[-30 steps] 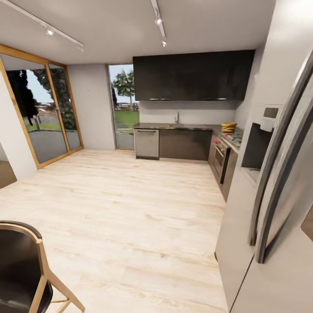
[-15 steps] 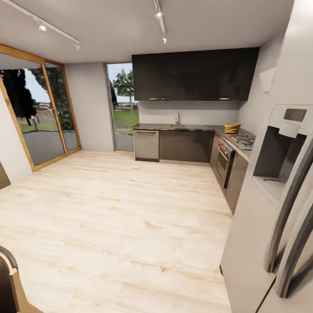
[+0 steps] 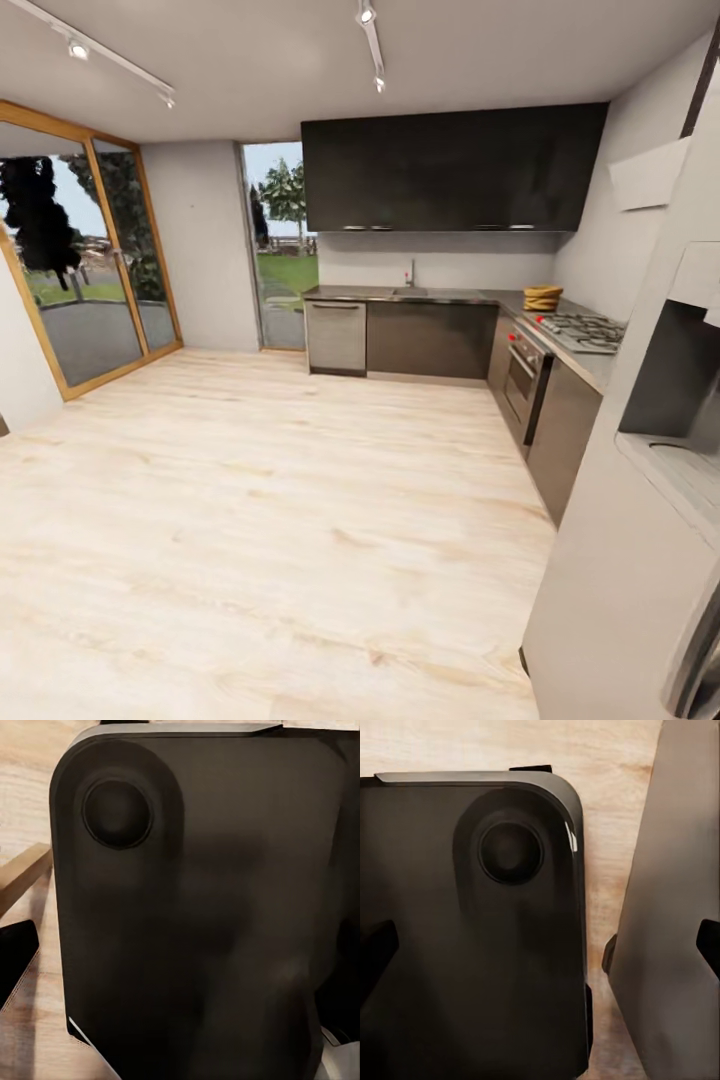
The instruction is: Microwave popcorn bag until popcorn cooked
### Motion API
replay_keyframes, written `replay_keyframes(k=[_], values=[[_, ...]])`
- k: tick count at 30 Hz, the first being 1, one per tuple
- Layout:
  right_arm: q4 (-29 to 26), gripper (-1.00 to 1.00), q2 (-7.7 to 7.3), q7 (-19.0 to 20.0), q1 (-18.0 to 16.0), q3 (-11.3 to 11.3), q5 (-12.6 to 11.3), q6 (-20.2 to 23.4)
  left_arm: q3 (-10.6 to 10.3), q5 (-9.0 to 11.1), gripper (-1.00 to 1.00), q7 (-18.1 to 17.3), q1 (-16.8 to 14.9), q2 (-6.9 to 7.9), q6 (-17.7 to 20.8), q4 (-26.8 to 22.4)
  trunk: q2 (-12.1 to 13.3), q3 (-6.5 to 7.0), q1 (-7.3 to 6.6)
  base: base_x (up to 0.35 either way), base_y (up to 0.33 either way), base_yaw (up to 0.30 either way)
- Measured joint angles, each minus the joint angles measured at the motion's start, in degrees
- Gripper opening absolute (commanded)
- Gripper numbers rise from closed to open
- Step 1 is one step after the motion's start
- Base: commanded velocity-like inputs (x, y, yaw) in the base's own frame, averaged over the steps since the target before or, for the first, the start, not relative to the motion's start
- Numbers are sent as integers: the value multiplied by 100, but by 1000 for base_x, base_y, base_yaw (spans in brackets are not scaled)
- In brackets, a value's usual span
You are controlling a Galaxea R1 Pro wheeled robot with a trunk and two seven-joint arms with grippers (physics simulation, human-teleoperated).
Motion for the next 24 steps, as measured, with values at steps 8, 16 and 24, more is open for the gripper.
replay_keyframes(k=[8, 16, 24], values=[[-2, 100, 0, -8, 0, 0, -6, -13, 0, 1, 100, 1, 0, 0, 0, 0, 0, 0, 0, 322, 0, 0], [-1, 100, -6, -8, 0, -2, -8, -18, 0, 2, 100, 1, 0, 0, 0, 2, 0, 0, 0, 322, 0, 0], [-2, 100, -6, -8, 0, -6, -8, -17, 3, 5, 100, 1, 0, 2, 0, 3, 0, 0, 0, 322, 59, 0]])
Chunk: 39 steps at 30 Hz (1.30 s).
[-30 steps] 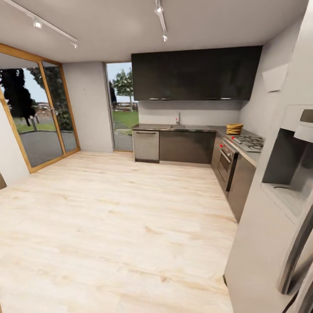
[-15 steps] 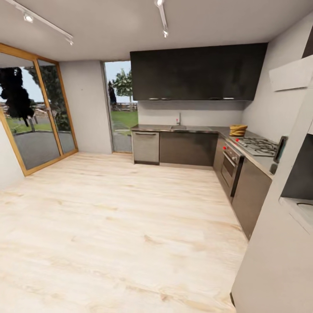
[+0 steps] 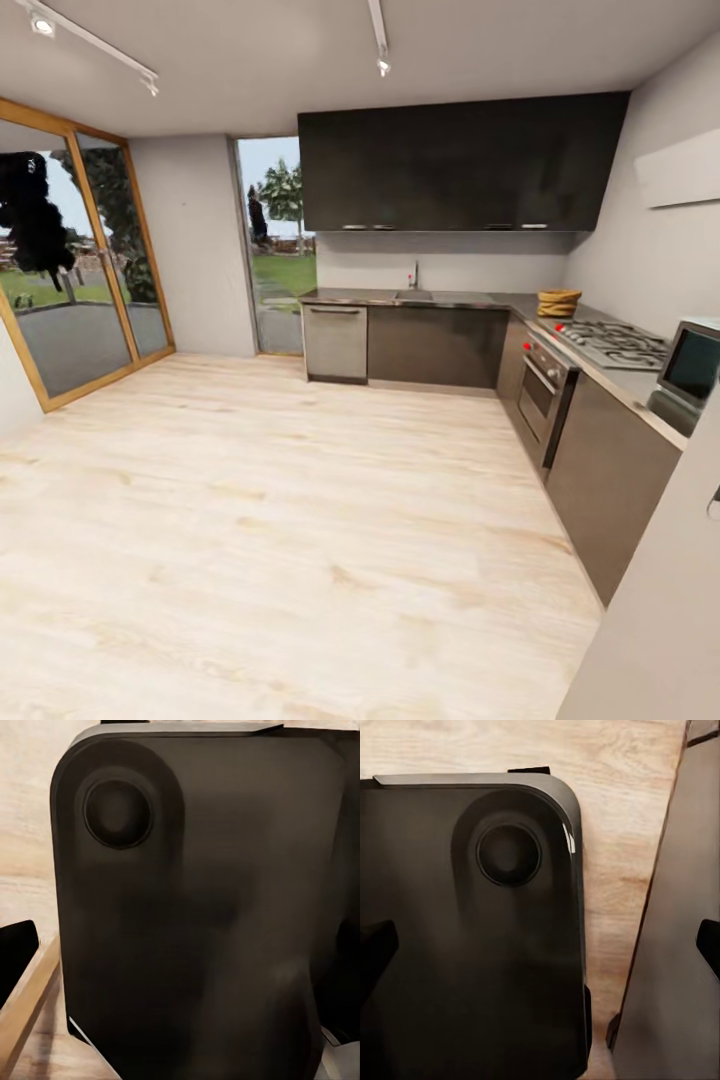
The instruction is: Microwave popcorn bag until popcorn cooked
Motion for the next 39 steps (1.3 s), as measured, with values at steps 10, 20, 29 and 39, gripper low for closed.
replay_keyframes(k=[10, 20, 29, 39], values=[[0, 100, 0, 0, 0, -2, 0, 0, -1, 0, 100, 0, 0, -2, -7, 0, 0, 0, 0, 322, 97, 0], [0, 100, 0, 0, 0, -2, 0, -8, 1, 65, 100, 5, 0, 7, 18, 7, 0, 0, 0, 322, 24, 0], [0, 100, 0, 0, 0, -2, -7, -9, 0, 82, 100, 8, 0, 5, 16, 7, 0, 0, 0, 323, 0, 0], [0, 100, 0, 0, 0, -2, 0, -9, -2, 89, 100, 3, 0, 15, 13, 6, 0, 0, 0, 323, 0, 0]])
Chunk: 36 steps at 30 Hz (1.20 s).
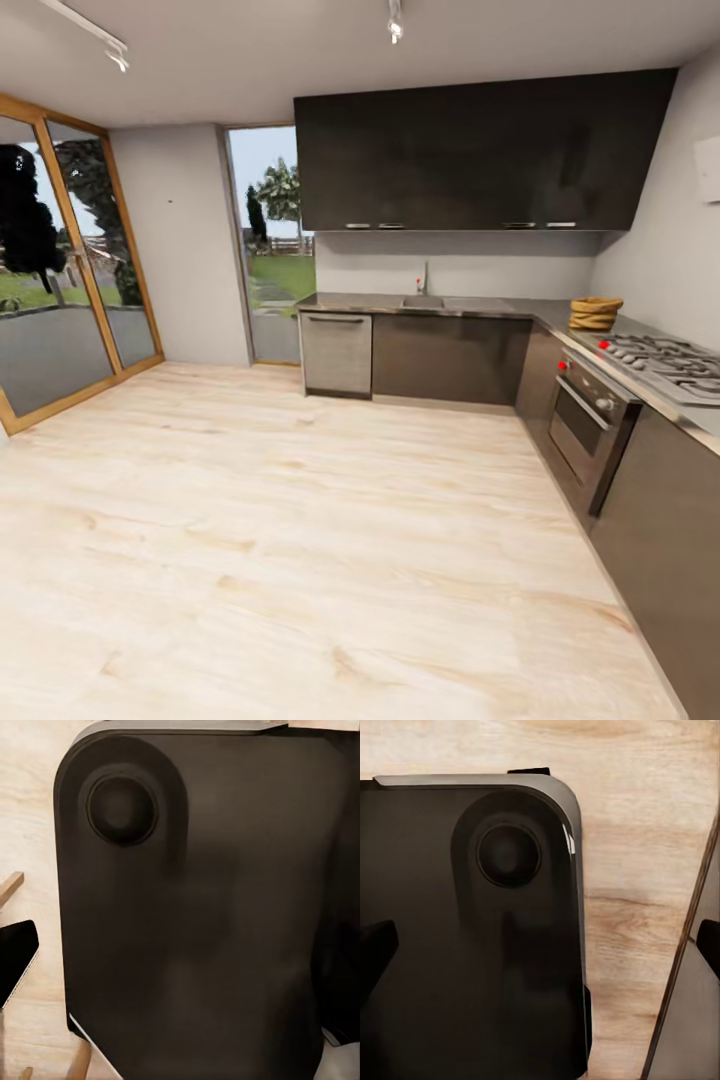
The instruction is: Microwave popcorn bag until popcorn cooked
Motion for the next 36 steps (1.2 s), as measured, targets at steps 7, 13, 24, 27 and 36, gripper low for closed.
replay_keyframes(k=[7, 13, 24, 27, 36], values=[[0, 100, 0, 0, 0, 2, 12, -1, 8, 0, 100, 2, 0, 18, -45, -1, 0, 0, 0, 323, 0, 0], [0, 100, 0, 0, 0, 0, 8, -2, 7, 0, 100, -1, 0, 10, -45, -1, 0, 0, 0, 323, 0, 0], [0, 100, 0, 0, 1, 0, 8, -2, 2, 0, 100, -3, 0, 8, -49, -2, 0, 0, 0, 323, 0, -52], [0, 100, 0, -4, 1, 0, 3, -1, 3, 0, 100, -3, 0, 9, -52, -2, 0, 0, 0, 323, 0, -236], [1, 100, 0, -8, 1, 0, -8, -1, 6, 0, 100, -2, 0, 14, -62, -2, 0, 0, 2, 253, 59, -244]])
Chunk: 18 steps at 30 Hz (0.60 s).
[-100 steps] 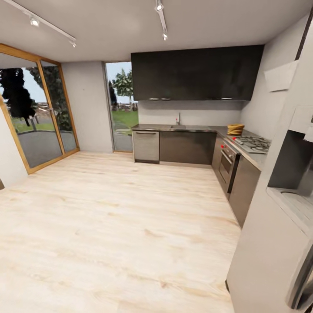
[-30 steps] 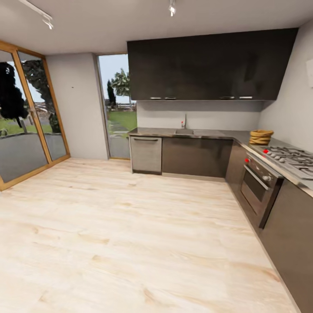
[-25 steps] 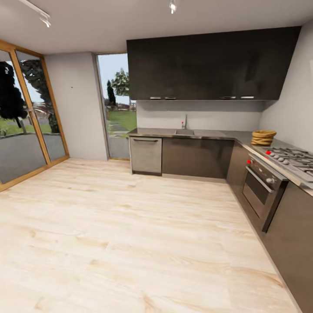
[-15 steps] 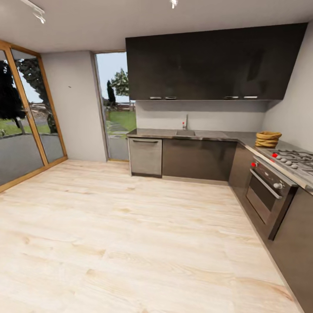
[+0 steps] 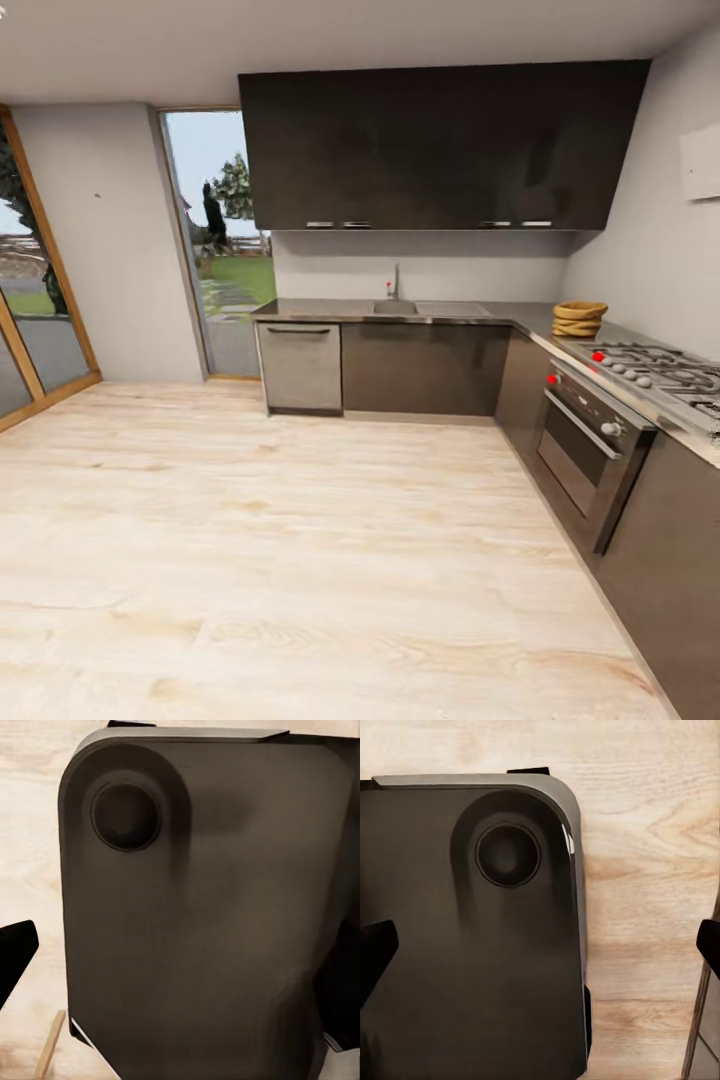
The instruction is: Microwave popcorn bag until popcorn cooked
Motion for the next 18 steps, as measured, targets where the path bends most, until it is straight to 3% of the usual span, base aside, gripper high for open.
replay_keyframes(k=[14, 18], values=[[-2, 100, 7, 0, 0, -8, -31, 0, 2, -8, 100, 7, 0, -21, -7, -4, 0, 0, 1, 2, 1, -244], [0, 100, 1, 0, 0, -9, -40, 0, 2, -1, 100, 0, 0, -16, -1, 0, 0, 0, -1, 184, 31, -244]])
